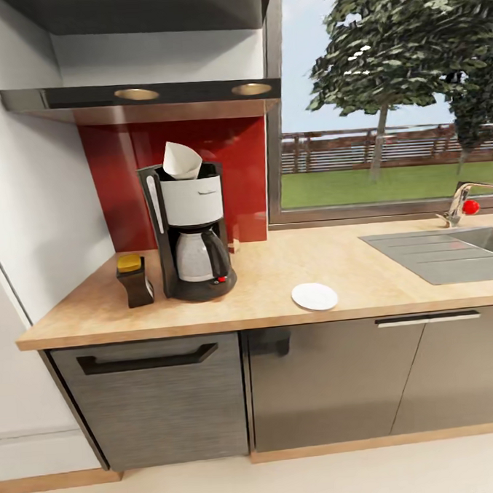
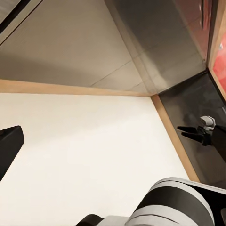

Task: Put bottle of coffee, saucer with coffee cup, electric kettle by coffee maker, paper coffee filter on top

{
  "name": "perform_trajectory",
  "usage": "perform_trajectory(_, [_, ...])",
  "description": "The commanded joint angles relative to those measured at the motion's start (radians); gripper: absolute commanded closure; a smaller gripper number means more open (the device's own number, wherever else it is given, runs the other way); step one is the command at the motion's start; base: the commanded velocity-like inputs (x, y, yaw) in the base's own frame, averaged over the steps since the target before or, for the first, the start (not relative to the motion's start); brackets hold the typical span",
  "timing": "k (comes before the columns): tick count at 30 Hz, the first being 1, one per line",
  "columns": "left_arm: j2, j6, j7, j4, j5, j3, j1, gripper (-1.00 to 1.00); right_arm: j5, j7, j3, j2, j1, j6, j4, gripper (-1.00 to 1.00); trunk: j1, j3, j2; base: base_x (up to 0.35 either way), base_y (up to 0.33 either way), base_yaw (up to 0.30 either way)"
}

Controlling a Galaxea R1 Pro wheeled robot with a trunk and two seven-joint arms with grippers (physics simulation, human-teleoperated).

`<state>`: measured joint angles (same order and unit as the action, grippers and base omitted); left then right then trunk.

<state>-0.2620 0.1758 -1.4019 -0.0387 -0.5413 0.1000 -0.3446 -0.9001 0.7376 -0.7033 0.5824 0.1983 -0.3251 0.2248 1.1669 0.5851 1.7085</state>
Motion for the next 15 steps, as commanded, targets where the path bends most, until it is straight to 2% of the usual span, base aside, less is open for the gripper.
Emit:
perform_trajectory(1, [0.0, 0.01, -0.001, 0.0, -0.008, 0.009, -0.001, -1.0, -0.008, 0.002, -0.008, 0.001, 0.001, -0.005, 0.0, -1.0, 0.0, 0.001, 0.001, 0.0, -0.018, -0.085])
perform_trajectory(6, [0.0, 0.011, -0.003, 0.0, -0.008, 0.008, -0.001, -1.0, -0.008, 0.002, -0.008, 0.0, 0.001, -0.004, 0.0, -1.0, 0.0, 0.0, 0.001, 0.0, -0.018, -0.167])
perform_trajectory(12, [0.0, 0.011, -0.003, 0.0, -0.008, 0.008, -0.001, -1.0, -0.008, 0.003, -0.008, 0.001, 0.001, -0.005, 0.001, -1.0, 0.0, -0.001, 0.001, 0.0, -0.203, -0.067])
perform_trajectory(15, [0.0, 0.01, -0.003, 0.0, -0.008, 0.007, -0.001, -1.0, -0.008, 0.002, -0.008, 0.0, 0.001, -0.005, 0.0, -1.0, 0.0, -0.001, 0.001, 0.0, -0.102, -0.011])
